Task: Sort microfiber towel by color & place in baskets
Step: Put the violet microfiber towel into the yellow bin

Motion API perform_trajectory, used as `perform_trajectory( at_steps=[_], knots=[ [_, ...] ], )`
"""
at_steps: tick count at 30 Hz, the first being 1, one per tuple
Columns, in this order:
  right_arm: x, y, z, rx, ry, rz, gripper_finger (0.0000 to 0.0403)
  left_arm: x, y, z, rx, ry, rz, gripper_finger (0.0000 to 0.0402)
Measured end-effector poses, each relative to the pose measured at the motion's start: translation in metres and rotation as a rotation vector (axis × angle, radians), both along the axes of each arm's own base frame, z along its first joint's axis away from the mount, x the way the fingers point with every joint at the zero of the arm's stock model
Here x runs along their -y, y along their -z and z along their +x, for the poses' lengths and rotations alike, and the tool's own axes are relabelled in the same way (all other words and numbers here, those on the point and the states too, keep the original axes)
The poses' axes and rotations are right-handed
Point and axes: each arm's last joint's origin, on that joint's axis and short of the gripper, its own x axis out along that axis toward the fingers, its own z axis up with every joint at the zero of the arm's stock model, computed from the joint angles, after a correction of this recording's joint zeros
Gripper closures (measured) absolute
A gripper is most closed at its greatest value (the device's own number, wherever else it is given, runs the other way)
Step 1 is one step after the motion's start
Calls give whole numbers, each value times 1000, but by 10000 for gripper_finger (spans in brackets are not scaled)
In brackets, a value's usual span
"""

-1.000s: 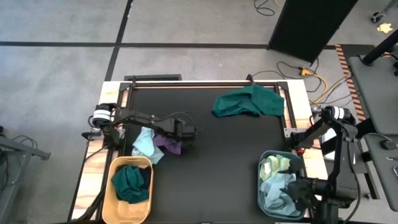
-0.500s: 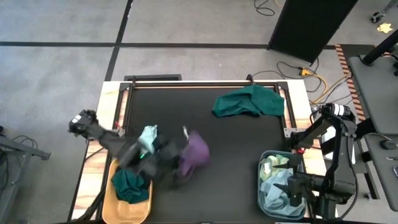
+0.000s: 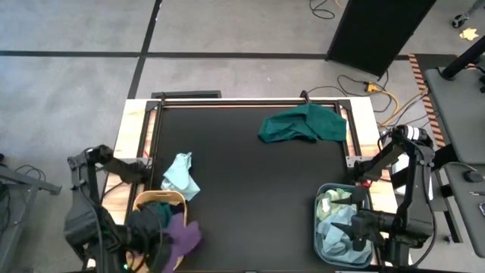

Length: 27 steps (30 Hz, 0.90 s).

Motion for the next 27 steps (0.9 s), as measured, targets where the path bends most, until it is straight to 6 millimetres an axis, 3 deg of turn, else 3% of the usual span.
perform_trajectory(
  at_steps=[6,12,21,27],
  knots=[
    [6,-5,5,6,28,21,78,-28,-39,-14,61,-40,-142,388],
    [9,-3,7,16,47,29,78,-48,-51,-27,33,-36,-232,389],
    [10,-3,9,33,75,48,78,-60,1,-49,-484,-158,-358,391],
    [9,-2,9,41,94,71,78,-62,30,-53,-615,-168,-340,391]
  ],
)
